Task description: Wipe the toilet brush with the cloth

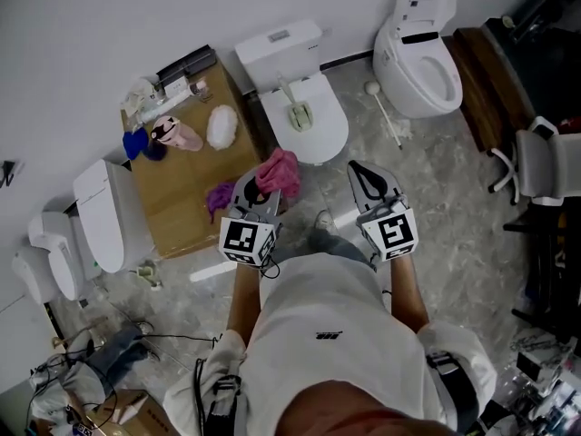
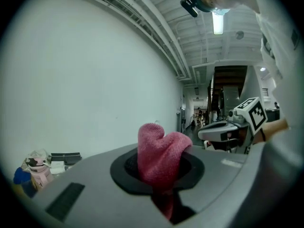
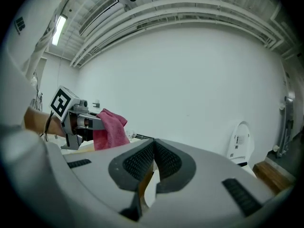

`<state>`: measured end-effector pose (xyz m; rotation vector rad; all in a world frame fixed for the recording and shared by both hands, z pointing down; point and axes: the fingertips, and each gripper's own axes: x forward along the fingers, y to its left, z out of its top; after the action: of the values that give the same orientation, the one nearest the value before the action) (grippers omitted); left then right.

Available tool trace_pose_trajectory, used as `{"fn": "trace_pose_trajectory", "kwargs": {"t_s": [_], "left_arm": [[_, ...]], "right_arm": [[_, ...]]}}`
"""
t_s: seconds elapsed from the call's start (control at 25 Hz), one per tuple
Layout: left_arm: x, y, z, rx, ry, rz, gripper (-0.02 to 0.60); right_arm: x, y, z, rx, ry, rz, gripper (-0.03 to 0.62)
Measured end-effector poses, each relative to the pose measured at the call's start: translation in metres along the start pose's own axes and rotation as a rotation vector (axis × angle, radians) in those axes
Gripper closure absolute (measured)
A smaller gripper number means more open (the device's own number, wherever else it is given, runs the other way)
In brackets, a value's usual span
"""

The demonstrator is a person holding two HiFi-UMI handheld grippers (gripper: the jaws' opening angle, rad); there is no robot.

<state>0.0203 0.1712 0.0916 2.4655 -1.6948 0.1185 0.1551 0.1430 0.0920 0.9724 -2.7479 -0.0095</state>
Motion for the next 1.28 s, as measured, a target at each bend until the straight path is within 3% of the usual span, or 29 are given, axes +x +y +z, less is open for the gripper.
{"fn": "trace_pose_trajectory", "kwargs": {"t_s": [0.52,1.28], "left_arm": [[0.075,0.041,-0.04,-0.054,0.005,0.086,0.522],[0.183,0.152,-0.154,-0.207,0.105,0.119,0.52]], "right_arm": [[0.074,-0.059,-0.054,0.017,0.063,0.11,0.597],[0.231,-0.087,-0.163,-0.001,0.189,0.205,0.597]]}}
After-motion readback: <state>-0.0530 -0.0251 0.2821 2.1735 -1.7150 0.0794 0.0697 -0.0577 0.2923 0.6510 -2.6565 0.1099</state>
